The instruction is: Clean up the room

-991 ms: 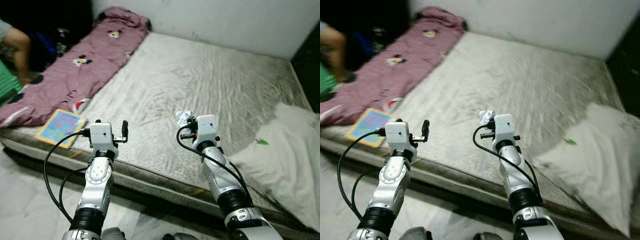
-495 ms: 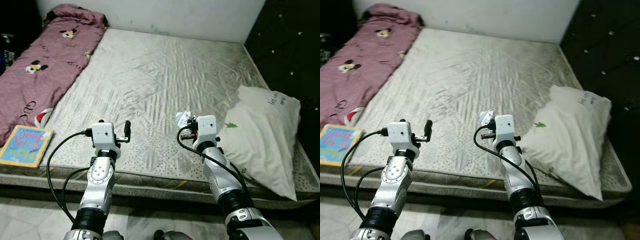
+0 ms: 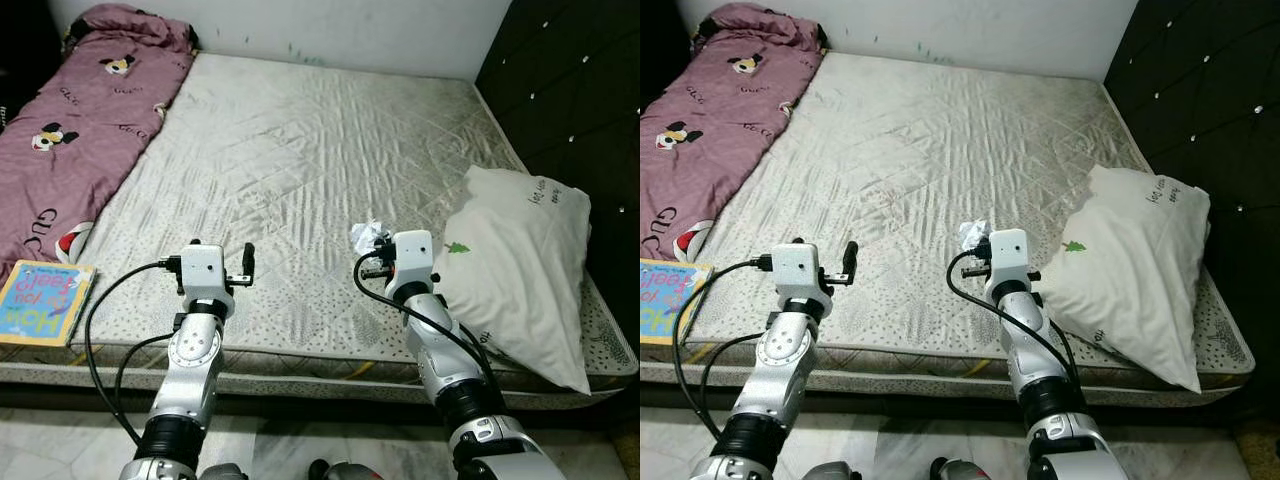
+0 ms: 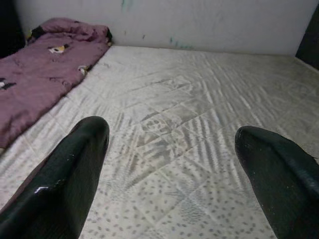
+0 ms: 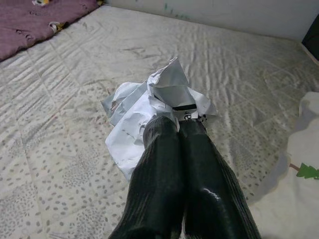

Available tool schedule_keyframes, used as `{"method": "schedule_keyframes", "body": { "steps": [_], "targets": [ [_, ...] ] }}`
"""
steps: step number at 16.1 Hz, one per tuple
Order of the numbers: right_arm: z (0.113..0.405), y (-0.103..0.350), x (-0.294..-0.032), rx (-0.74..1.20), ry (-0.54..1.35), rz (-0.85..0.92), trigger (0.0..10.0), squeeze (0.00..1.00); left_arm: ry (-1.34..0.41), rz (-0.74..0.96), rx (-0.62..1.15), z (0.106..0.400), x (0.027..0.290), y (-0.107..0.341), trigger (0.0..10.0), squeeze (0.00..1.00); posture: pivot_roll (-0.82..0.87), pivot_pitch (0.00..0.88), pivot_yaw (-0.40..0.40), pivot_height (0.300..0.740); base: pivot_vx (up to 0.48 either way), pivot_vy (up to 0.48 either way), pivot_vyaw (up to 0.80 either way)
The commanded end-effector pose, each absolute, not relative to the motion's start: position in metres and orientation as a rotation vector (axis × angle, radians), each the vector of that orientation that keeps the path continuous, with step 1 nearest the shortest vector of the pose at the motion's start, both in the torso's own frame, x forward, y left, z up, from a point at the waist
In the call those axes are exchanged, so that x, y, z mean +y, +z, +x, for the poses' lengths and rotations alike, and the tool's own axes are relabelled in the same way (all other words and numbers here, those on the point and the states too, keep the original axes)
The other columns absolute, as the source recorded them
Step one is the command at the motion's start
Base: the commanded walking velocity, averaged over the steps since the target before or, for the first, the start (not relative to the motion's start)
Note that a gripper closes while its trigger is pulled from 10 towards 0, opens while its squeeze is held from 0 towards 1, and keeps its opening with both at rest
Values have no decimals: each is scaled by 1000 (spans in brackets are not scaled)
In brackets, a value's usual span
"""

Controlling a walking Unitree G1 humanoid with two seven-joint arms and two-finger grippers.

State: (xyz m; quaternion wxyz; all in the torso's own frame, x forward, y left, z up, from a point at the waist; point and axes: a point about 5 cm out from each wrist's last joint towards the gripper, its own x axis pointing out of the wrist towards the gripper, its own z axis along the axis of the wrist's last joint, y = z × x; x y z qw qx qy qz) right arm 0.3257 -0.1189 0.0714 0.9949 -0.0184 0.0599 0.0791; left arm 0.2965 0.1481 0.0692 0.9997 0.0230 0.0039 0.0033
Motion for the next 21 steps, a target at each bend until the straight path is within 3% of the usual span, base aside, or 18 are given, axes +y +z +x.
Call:
{"method": "schedule_keyframes", "body": {
  "steps": [1, 9, 14, 21],
  "targets": [
    [326, 75, -125, 96, 127, -21, 10000, 0, 12, 60, 5, 295, 148, 69, 10000, 0, 116, 0, -71, 740, 0, 0, -581],
    [309, 64, -144, 100, 36, -14, 10000, 0, -115, 57, 8, 295, 118, 63, 10000, 0, 25, 0, 16, 740, 0, 0, 0],
    [306, 62, -149, 83, -41, -24, 10000, 0, -150, 125, 45, 298, 118, 55, 10000, 0, -18, 0, 98, 740, 0, 0, 0],
    [317, 79, -122, 26, 47, -23, 10000, 0, -141, -7, -46, 310, 111, 89, 10000, 0, 64, 0, 36, 740, 0, 0, 0]
  ]
}}
